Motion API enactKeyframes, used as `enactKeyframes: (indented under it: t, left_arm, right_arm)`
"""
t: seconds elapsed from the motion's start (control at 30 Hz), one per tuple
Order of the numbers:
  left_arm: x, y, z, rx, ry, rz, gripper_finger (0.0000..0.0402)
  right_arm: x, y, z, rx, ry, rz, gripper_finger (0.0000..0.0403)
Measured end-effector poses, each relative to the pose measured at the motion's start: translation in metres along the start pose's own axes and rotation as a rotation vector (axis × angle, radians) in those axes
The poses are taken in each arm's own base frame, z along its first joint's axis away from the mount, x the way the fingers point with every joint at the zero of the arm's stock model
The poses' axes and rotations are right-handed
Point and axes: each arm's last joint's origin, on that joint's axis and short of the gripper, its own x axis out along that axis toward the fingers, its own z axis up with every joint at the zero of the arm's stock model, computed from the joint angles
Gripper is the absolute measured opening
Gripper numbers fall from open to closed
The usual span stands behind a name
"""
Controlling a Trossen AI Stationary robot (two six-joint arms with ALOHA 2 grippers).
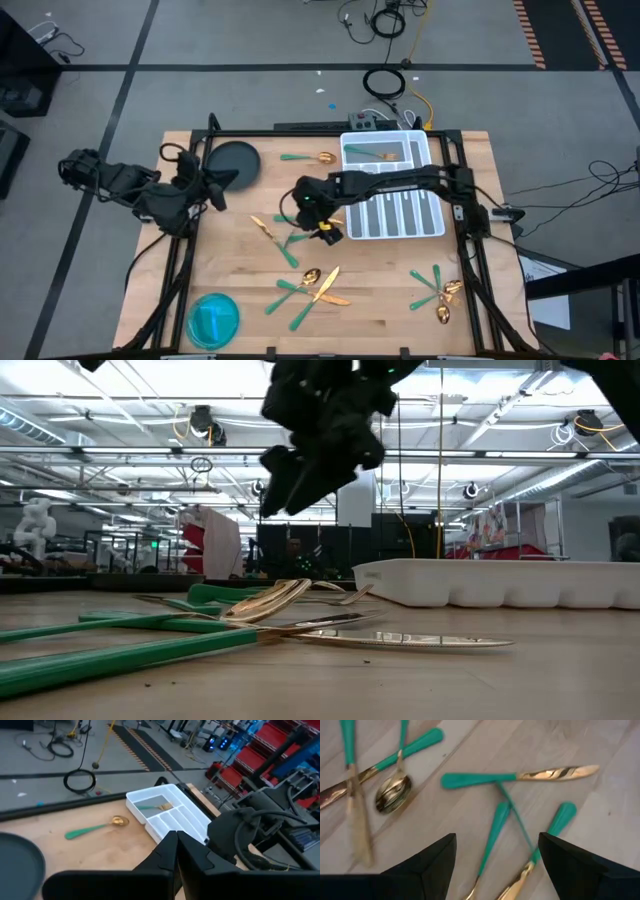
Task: Sort silverware
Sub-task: Put the green fork into the silverware tray
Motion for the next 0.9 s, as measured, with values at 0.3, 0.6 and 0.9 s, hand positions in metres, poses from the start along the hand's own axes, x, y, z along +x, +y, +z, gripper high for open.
enactKeyframes:
  t: [0.3, 0.6, 0.9]
  left_arm:
    - [-0.004, 0.007, 0.001, 0.055, 0.023, 0.007, 0.0018]
    - [-0.005, 0.01, 0.001, 0.068, 0.039, 0.009, 0.0018]
    - [-0.007, 0.014, 0.001, 0.074, 0.069, -0.003, 0.0018]
  right_arm:
    - [0.033, -0.024, 0.003, -0.01, 0.07, -0.049, 0.0261]
    - [0.073, -0.023, -0.023, -0.039, 0.234, -0.033, 0.0258]
    - [0.078, -0.027, -0.023, -0.052, 0.258, -0.121, 0.0226]
